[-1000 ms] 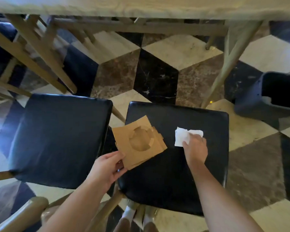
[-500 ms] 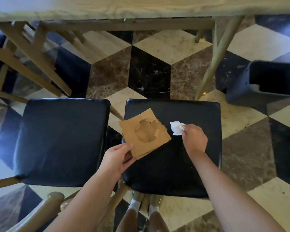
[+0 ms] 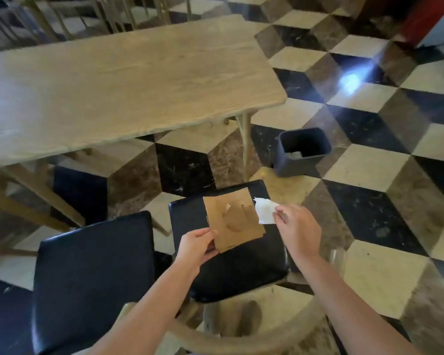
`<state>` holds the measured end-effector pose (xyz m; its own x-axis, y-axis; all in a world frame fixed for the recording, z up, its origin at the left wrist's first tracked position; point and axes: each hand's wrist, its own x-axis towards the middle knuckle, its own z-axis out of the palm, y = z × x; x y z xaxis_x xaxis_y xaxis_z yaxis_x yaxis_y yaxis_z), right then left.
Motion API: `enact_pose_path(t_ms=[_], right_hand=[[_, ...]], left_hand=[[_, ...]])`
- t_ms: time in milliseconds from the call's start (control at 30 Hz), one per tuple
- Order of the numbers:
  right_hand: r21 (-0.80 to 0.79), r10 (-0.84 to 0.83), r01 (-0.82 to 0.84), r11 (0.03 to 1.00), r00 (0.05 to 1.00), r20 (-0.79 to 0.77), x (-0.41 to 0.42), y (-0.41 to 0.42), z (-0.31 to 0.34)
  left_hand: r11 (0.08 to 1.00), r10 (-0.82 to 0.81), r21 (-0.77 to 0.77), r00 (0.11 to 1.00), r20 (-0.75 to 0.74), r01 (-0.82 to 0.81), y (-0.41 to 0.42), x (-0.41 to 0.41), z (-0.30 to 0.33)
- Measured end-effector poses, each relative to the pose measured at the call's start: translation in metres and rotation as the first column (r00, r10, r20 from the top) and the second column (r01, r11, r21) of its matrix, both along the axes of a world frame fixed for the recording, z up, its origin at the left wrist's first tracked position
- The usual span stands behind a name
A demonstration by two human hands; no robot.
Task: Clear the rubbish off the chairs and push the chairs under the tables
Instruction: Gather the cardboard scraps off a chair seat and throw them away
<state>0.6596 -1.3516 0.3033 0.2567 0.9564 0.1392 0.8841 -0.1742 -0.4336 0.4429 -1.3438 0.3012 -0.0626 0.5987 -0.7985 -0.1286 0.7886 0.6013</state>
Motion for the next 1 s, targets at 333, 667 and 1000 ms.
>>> enact_pose_path(t_ms=[333,667,1000], right_hand=[[0.023,-0.225,0.225,0.974,0.974,-0.011,0.09,-0.059,0.051],[0.02,-0.226,0.228,0.974,0.973,-0.052,0.257,-0.075,0.062],[-0.046,-0.143,0.138,0.989,0.979,-0.148,0.354,-0.017,0.054]], left_hand=[[0.961,-0.241,0.141,0.97,0.005,0.238,-0.008,0.11,0.041],[0.987,-0.117,0.123,0.986,0.118,0.103,-0.035,0.275,0.045],[0.989,-0.041,0.148,0.996,0.085,0.028,0.001,0.375,0.05]])
